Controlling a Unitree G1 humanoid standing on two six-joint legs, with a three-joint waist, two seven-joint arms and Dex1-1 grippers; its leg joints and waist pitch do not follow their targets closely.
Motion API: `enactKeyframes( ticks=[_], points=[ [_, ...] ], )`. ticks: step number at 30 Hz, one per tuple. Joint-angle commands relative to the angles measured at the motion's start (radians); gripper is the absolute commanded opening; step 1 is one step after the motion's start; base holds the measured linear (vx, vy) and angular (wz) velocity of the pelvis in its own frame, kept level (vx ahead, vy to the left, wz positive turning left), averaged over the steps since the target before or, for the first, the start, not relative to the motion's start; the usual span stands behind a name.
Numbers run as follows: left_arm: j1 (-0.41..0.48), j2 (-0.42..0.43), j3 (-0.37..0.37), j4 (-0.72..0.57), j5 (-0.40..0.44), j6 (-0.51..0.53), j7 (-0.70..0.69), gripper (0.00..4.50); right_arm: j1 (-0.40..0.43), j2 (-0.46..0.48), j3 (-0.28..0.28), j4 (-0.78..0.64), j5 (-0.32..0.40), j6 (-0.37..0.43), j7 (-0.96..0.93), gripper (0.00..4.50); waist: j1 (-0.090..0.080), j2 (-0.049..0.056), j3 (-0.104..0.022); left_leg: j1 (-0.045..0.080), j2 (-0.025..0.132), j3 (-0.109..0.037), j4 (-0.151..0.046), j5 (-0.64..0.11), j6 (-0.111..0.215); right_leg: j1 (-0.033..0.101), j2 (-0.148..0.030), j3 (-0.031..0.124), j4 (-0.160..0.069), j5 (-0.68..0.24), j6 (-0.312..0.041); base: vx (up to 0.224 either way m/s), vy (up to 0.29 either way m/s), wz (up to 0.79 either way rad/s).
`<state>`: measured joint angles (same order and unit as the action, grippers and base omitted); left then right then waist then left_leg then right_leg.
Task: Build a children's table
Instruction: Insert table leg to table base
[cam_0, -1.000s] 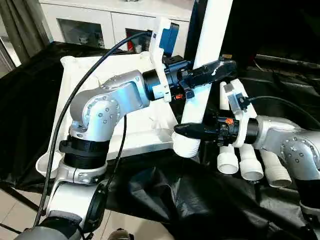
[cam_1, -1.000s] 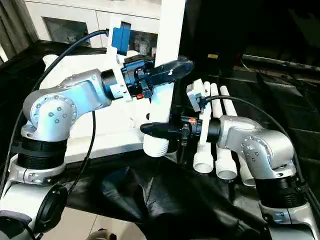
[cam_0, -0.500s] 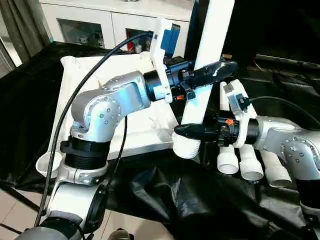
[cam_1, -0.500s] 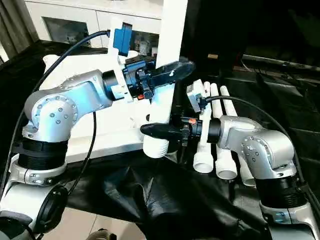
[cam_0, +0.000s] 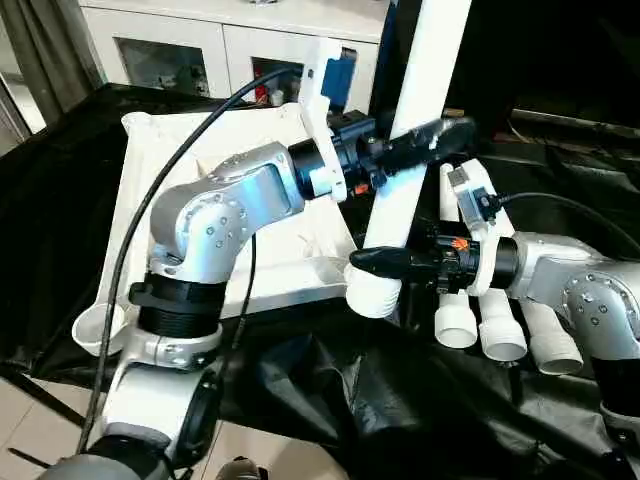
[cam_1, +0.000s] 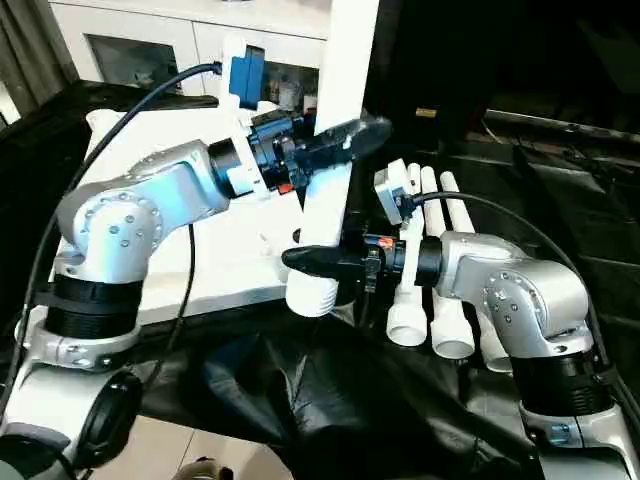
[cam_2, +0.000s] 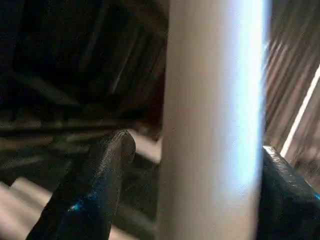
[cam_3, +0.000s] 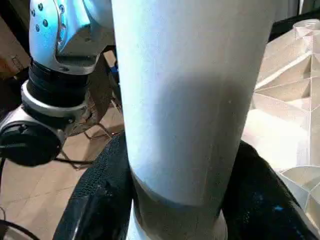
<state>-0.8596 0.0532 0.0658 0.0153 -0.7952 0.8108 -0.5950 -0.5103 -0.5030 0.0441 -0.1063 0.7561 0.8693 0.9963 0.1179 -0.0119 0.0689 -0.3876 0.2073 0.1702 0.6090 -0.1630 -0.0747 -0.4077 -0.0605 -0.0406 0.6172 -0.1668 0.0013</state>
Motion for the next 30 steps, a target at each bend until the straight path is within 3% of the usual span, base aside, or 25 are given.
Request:
enactKeyframes(
  ticks=[1,4,8,10,11,13,14,15,16,17,18,19,20,21,22,23,24,26,28,29,30],
  points=[
    [0.017,-0.034,0.062,-0.031,-0.077,-0.031,0.004,3.38,0.002,0.016,-0.040,0.001,0.010,-0.018,-0.025,1.91,0.007,-0.008,-0.086,0.013,0.009,0.002,-0.059,-0.143,-0.001,0.060,-0.061,0.028,-0.066,-0.168,-0.221,0.000,0.000,0.00],
    [0.036,-0.088,0.124,-0.026,-0.156,-0.069,0.008,3.38,0.004,0.043,-0.065,0.002,0.027,-0.024,-0.050,1.91,0.007,-0.011,-0.085,0.013,0.008,0.004,-0.059,-0.156,0.007,0.060,-0.060,0.027,-0.068,-0.185,-0.225,0.000,0.000,0.00],
    [0.065,-0.133,0.164,-0.093,-0.303,-0.044,-0.016,3.38,0.021,0.085,-0.094,0.001,0.032,-0.043,-0.105,1.91,0.007,-0.007,-0.084,0.014,0.010,0.002,-0.061,-0.172,-0.002,0.058,-0.062,0.027,-0.070,-0.226,-0.208,0.000,0.000,0.00],
    [0.072,-0.133,0.159,-0.105,-0.299,-0.032,-0.008,3.38,0.028,0.101,-0.103,0.006,0.019,-0.059,-0.134,1.91,0.005,-0.007,-0.084,0.015,0.011,0.002,-0.062,-0.174,-0.005,0.054,-0.059,0.027,-0.070,-0.222,-0.206,0.000,0.000,0.00],
    [0.080,-0.122,0.144,-0.111,-0.268,-0.022,0.010,3.38,0.038,0.125,-0.114,0.012,-0.016,-0.090,-0.190,1.91,0.003,-0.001,-0.082,0.016,0.012,0.001,-0.064,-0.183,-0.008,0.051,-0.057,0.027,-0.073,-0.231,-0.195,0.000,0.000,0.00],
    [0.087,-0.102,0.120,-0.100,-0.192,-0.023,0.054,3.38,0.045,0.140,-0.121,0.014,-0.046,-0.112,-0.233,1.91,0.002,-0.003,-0.081,0.019,0.010,0.001,-0.066,-0.199,-0.017,0.050,-0.056,0.026,-0.077,-0.264,-0.173,0.000,0.000,0.00],
    [0.098,-0.072,0.077,-0.083,-0.074,-0.062,0.095,3.38,0.054,0.144,-0.118,0.017,-0.083,-0.133,-0.269,1.91,0.001,-0.002,-0.080,0.020,0.012,-0.001,-0.069,-0.208,-0.023,0.051,-0.056,0.026,-0.080,-0.290,-0.148,0.000,0.000,0.00],
    [0.131,-0.017,0.010,-0.047,0.122,-0.169,0.156,3.38,0.083,0.137,-0.100,0.004,-0.158,-0.171,-0.327,1.91,0.002,-0.003,-0.077,0.019,0.017,-0.010,-0.077,-0.210,-0.030,0.048,-0.056,0.027,-0.089,-0.318,-0.098,0.000,0.000,0.00],
    [0.156,0.022,-0.035,-0.026,0.255,-0.245,0.195,3.38,0.105,0.132,-0.086,-0.009,-0.213,-0.197,-0.370,1.91,-0.001,0.000,-0.075,0.020,0.014,-0.006,-0.077,-0.225,-0.041,0.046,-0.054,0.028,-0.089,-0.337,-0.072,0.000,0.000,0.00],
    [0.198,0.053,-0.053,-0.007,0.345,-0.294,0.249,3.38,0.140,0.136,-0.090,-0.032,-0.257,-0.215,-0.433,1.91,-0.002,0.002,-0.075,0.022,0.010,-0.007,-0.080,-0.241,-0.056,0.048,-0.056,0.029,-0.094,-0.384,-0.023,0.000,0.000,0.00],
    [0.252,0.072,-0.050,-0.005,0.419,-0.349,0.313,3.38,0.184,0.137,-0.093,-0.065,-0.311,-0.232,-0.504,1.91,-0.003,0.009,-0.080,0.020,0.008,-0.010,-0.081,-0.230,-0.067,0.050,-0.057,0.029,-0.094,-0.385,0.001,0.000,0.000,0.00],
    [0.252,0.072,-0.050,-0.005,0.419,-0.349,0.313,3.38,0.184,0.137,-0.093,-0.065,-0.311,-0.232,-0.504,1.91,-0.003,0.008,-0.083,0.020,0.011,-0.011,-0.082,-0.220,-0.072,0.050,-0.058,0.030,-0.094,-0.361,0.005,0.000,0.000,0.00],
    [0.341,0.124,-0.065,-0.029,0.536,-0.420,0.421,3.38,0.245,0.134,-0.101,-0.100,-0.416,-0.280,-0.625,1.91,-0.003,0.011,-0.090,0.016,0.010,-0.013,-0.079,-0.185,-0.077,0.054,-0.056,0.029,-0.082,-0.288,-0.011,0.000,0.000,0.00],
    [0.341,0.124,-0.065,-0.029,0.536,-0.420,0.421,3.38,0.245,0.134,-0.101,-0.100,-0.416,-0.280,-0.625,1.91,-0.009,0.011,-0.090,0.016,0.010,-0.011,-0.078,-0.174,-0.079,0.050,-0.051,0.028,-0.078,-0.223,-0.034,0.000,0.000,0.00],
    [0.341,0.124,-0.065,-0.029,0.536,-0.420,0.421,3.38,0.245,0.134,-0.101,-0.100,-0.416,-0.280,-0.625,1.91,-0.009,0.011,-0.090,0.016,0.010,-0.011,-0.078,-0.174,-0.079,0.050,-0.051,0.028,-0.078,-0.223,-0.034,0.000,0.000,0.00],
    [0.385,0.158,-0.086,-0.047,0.605,-0.448,0.469,3.38,0.270,0.144,-0.120,-0.110,-0.460,-0.314,-0.682,1.91,-0.010,0.015,-0.093,0.017,0.008,-0.009,-0.074,-0.171,-0.066,0.049,-0.050,0.028,-0.070,-0.176,-0.075,0.000,0.000,0.00],
    [0.459,0.192,-0.099,-0.065,0.693,-0.486,0.537,3.38,0.300,0.186,-0.179,-0.124,-0.501,-0.373,-0.774,1.91,-0.008,0.030,-0.091,0.016,0.009,-0.011,-0.075,-0.179,-0.064,0.046,-0.050,0.028,-0.070,-0.171,-0.082,0.000,0.000,0.00],
    [0.539,0.182,-0.076,-0.088,0.724,-0.499,0.582,3.38,0.335,0.238,-0.225,-0.146,-0.510,-0.379,-0.849,1.91,-0.014,0.021,-0.089,0.017,0.010,-0.007,-0.075,-0.201,-0.051,0.045,-0.050,0.029,-0.072,-0.177,-0.088,0.000,0.000,0.00],
    [0.565,0.167,-0.061,-0.093,0.721,-0.522,0.577,3.38,0.357,0.257,-0.221,-0.162,-0.516,-0.395,-0.858,1.91,-0.016,0.023,-0.083,0.020,0.007,-0.004,-0.079,-0.242,-0.046,0.040,-0.049,0.031,-0.080,-0.249,-0.088,0.000,0.000,0.00],
    [0.591,0.153,-0.051,-0.088,0.712,-0.571,0.546,3.38,0.385,0.278,-0.208,-0.179,-0.524,-0.425,-0.866,1.91,-0.017,0.024,-0.080,0.025,0.006,-0.005,-0.082,-0.303,-0.045,0.034,-0.049,0.030,-0.092,-0.347,-0.072,0.000,0.000,0.00],
    [0.596,0.151,-0.051,-0.086,0.710,-0.581,0.537,3.38,0.390,0.282,-0.206,-0.182,-0.525,-0.432,-0.867,1.91,-0.014,0.025,-0.078,0.024,0.006,-0.006,-0.083,-0.315,-0.043,0.032,-0.052,0.031,-0.098,-0.376,-0.064,0.000,0.000,0.00]
  ],
)
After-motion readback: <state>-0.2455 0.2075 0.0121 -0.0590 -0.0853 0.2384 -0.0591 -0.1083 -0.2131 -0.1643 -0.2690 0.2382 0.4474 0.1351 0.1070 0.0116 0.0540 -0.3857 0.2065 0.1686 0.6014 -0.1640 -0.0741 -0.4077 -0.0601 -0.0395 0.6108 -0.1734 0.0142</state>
